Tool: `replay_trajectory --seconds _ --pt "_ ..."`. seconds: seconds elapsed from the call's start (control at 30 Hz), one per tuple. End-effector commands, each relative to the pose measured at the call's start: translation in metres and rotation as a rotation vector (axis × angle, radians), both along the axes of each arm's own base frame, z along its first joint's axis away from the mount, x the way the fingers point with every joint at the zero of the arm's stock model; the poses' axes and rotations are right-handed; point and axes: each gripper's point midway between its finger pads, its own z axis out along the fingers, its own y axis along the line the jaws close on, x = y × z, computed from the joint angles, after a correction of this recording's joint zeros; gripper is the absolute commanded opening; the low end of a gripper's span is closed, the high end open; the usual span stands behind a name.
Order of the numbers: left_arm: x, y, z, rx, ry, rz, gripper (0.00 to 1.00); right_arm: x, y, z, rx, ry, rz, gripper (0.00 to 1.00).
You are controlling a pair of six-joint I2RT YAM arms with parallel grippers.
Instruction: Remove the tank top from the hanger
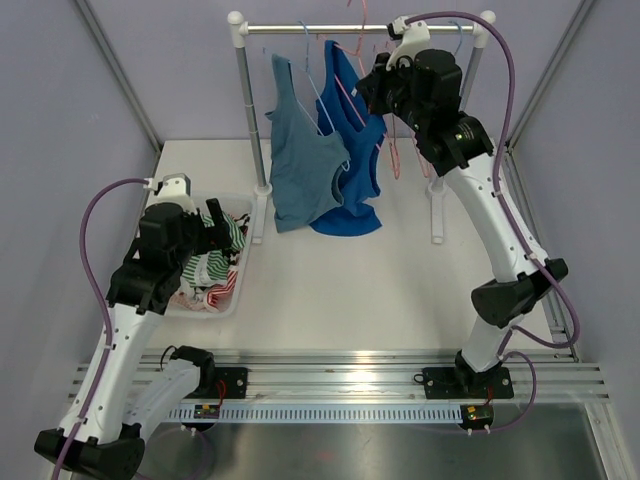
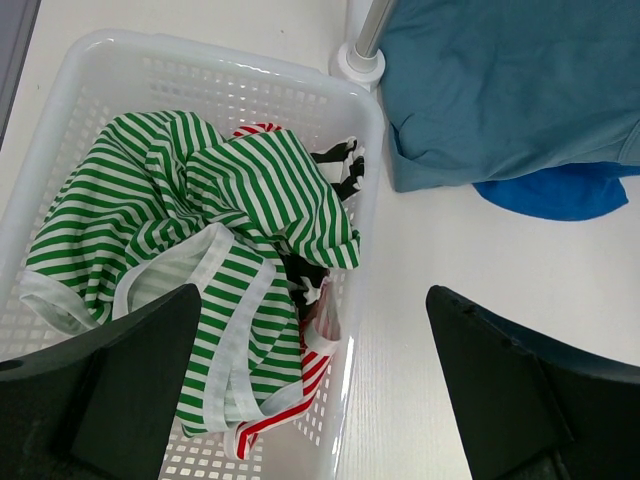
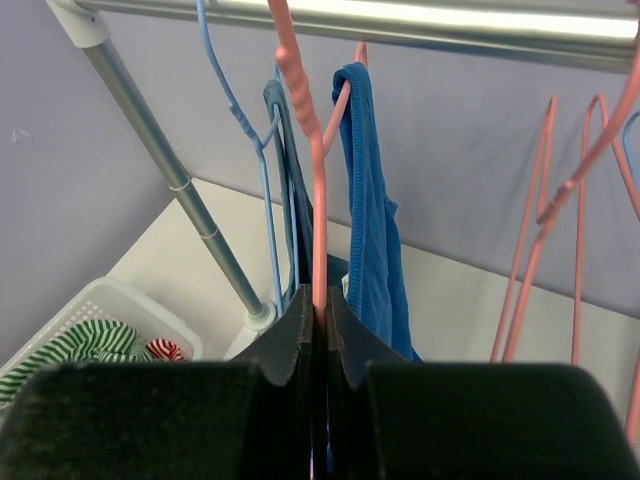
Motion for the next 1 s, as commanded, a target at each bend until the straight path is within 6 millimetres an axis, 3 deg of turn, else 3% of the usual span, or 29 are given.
replay_trajectory --seconds 0.0,0.03,0.07,0.2,0.27,0.3,0.33,0.53,0.6,0.63,0.67,0.7,0.73,0.77,0.8,0.87,0.9,0.93,0.97 --pt "0.003 -0.001 0.018 0.004 -0.07 -0.012 0.99 -0.029 -0.014 0.051 0.07 -0.125 -0.01 0.0" --pt "0.003 0.0 0.02 0.004 -0.073 -0.01 0.99 -0.04 -0.019 0.059 0.082 -0.136 -0.006 0.0" --pt "0.003 -0.001 0.021 0.001 -0.077 -0.011 0.99 -0.044 -0.015 0.05 0.072 -0.119 0.022 0.0" --pt "0.001 -0.004 0.032 -0.014 -0.095 -0.024 0.99 -0.067 -0.031 0.049 0.077 -0.121 0.006 0.0" --pt "0.001 -0.007 0.038 -0.022 -0.106 -0.039 0.99 -0.084 -0.041 0.047 0.073 -0.12 0.003 0.0" --pt "0.0 -0.012 0.047 -0.034 -0.122 -0.06 0.99 -0.101 -0.051 0.057 0.086 -0.142 0.003 0.0" --pt "0.001 -0.016 0.049 -0.045 -0.124 -0.069 0.99 -0.104 -0.052 0.043 0.073 -0.115 0.003 0.0" --pt "-0.002 -0.05 0.079 -0.167 -0.17 -0.157 0.99 -0.163 -0.076 0.029 0.078 -0.089 0.041 0.0" --pt "-0.004 -0.074 0.088 -0.196 -0.187 -0.214 0.99 -0.188 -0.081 0.028 0.088 -0.074 0.08 0.0" --pt "-0.004 -0.084 0.093 -0.213 -0.198 -0.23 0.99 -0.196 -0.081 0.011 0.067 -0.023 0.101 0.0" --pt "-0.004 -0.096 0.104 -0.222 -0.23 -0.255 0.99 -0.21 -0.077 0.006 0.062 -0.01 0.161 0.0" --pt "-0.004 -0.119 0.101 -0.201 -0.22 -0.294 0.99 -0.22 -0.077 0.001 0.058 0.008 0.183 0.0" --pt "-0.005 -0.129 0.119 -0.197 -0.258 -0.316 0.99 -0.235 -0.083 -0.009 0.048 0.036 0.198 0.0" --pt "-0.01 -0.149 0.129 -0.197 -0.284 -0.356 0.99 -0.245 -0.083 -0.012 0.045 0.045 0.221 0.0" --pt "-0.003 -0.168 0.125 -0.176 -0.268 -0.384 0.99 -0.252 -0.087 -0.015 0.052 0.059 0.22 0.0" --pt "-0.001 -0.195 0.154 -0.225 -0.336 -0.455 0.99 -0.271 -0.098 -0.021 0.065 0.064 0.216 0.0" --pt "-0.004 -0.219 0.154 -0.25 -0.33 -0.542 0.99 -0.284 -0.104 -0.017 0.084 0.045 0.22 0.0" --pt "-0.003 -0.23 0.159 -0.274 -0.342 -0.576 0.99 -0.29 -0.106 -0.022 0.081 0.056 0.225 0.0" --pt "-0.005 -0.242 0.174 -0.313 -0.387 -0.619 0.99 -0.298 -0.107 -0.021 0.084 0.046 0.243 0.0"
